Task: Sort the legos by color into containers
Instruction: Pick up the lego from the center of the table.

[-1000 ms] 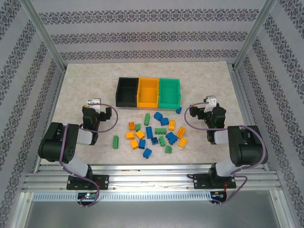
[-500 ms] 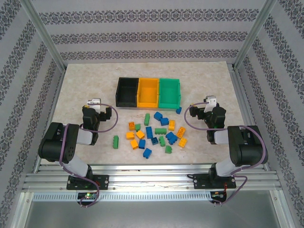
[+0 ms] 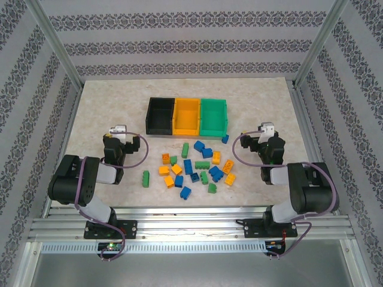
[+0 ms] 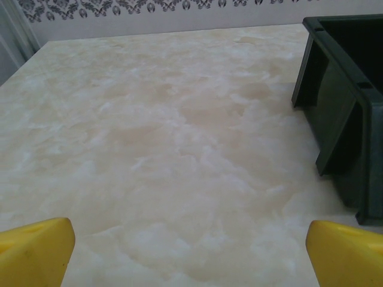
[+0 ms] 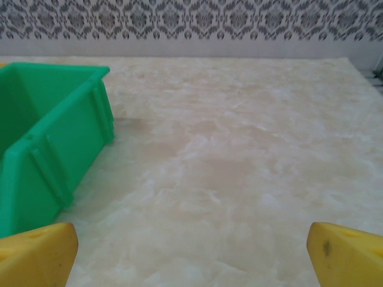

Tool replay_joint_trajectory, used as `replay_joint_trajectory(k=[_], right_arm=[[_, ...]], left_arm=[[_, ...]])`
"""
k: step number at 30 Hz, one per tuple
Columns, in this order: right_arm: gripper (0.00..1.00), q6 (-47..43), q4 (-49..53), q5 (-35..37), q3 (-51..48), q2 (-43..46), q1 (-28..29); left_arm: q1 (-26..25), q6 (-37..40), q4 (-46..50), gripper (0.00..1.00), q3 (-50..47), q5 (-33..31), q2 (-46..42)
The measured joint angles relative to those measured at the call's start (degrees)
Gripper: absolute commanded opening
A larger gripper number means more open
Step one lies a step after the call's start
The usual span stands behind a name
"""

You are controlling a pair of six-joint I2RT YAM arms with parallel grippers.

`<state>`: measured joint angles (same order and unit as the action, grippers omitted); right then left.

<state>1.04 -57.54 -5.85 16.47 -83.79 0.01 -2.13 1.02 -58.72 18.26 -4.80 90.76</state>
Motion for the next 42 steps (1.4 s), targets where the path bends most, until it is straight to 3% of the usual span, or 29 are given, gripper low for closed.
replay_joint_trajectory(k=[7, 12, 19, 28, 38, 42], right_arm=[[0.98, -1.0, 3.4, 3.3, -2.1, 13.2, 2.9], [0.98, 7.8, 6.9, 5.0, -2.1, 21.3, 2.8], [0.98, 20.3, 18.9, -3.3, 3.7, 19.8, 2.0], [0.98, 24.7, 33.1, -10.9, 11.9, 15.9, 6.6], [0.98, 24.5, 41.1, -15.1, 14.7, 8.8, 8.9], [0.98, 24.6, 41.0, -15.0, 14.7, 8.1, 9.6]], left_arm=[[0.0, -0.4, 4.1, 0.99, -1.6, -2.4, -11.9], [0.0, -3.9, 10.7, 0.99, -0.7, -5.2, -20.7], [0.0, -12.0, 28.1, 0.99, 3.8, -5.8, -27.4], [0.5, -19.6, 46.9, 0.99, 11.2, 3.4, -28.5], [0.5, -21.7, 58.7, 1.00, 17.0, 26.0, -24.8], [-3.7, -22.4, 62.6, 0.99, 19.9, 31.0, -21.7]])
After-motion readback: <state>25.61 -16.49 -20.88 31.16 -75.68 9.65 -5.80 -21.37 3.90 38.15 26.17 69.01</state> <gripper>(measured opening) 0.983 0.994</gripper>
